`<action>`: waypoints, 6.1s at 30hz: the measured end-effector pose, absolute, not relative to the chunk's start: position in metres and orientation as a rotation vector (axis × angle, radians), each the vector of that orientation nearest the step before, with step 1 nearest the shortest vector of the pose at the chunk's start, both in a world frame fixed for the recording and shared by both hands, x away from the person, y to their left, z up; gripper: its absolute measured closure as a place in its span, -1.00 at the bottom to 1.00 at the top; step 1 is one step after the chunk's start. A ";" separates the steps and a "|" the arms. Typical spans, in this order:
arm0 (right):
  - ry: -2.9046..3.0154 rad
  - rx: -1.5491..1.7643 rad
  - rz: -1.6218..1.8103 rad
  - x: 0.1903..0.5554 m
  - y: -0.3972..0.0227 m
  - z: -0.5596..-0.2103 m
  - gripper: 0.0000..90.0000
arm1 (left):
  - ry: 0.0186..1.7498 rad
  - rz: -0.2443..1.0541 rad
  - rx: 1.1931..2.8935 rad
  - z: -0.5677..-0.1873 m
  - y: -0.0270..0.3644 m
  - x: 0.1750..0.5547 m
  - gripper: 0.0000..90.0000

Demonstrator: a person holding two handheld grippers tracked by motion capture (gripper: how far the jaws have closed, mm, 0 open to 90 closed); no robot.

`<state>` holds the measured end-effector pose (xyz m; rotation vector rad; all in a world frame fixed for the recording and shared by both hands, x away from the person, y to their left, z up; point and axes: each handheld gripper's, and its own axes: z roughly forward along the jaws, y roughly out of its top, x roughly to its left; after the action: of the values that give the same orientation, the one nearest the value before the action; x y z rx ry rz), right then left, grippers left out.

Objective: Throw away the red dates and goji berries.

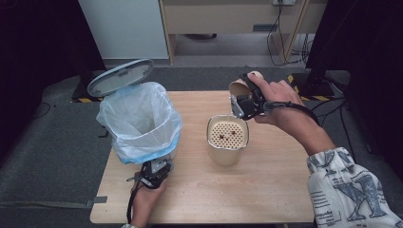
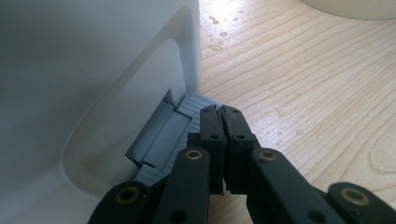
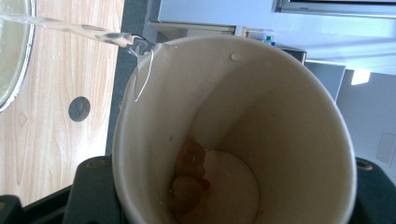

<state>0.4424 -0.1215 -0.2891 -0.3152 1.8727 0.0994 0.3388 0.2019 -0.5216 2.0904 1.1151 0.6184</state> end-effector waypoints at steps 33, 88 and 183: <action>1.835 -0.369 0.017 0.440 -0.118 -0.287 -0.19 | 1.113 0.621 2.093 -0.522 0.202 0.339 0.94; 1.791 -0.542 -0.279 0.451 -0.117 -0.338 -0.20 | 1.113 0.619 2.091 -0.522 0.202 0.339 0.93; 2.341 0.709 1.187 0.477 -0.254 -0.329 -0.22 | 1.154 0.621 2.068 -0.522 0.200 0.337 0.92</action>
<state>0.4768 -0.2541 -0.3292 0.7087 2.3409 1.1869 0.3366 0.1997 -0.5221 2.0677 1.1542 0.6205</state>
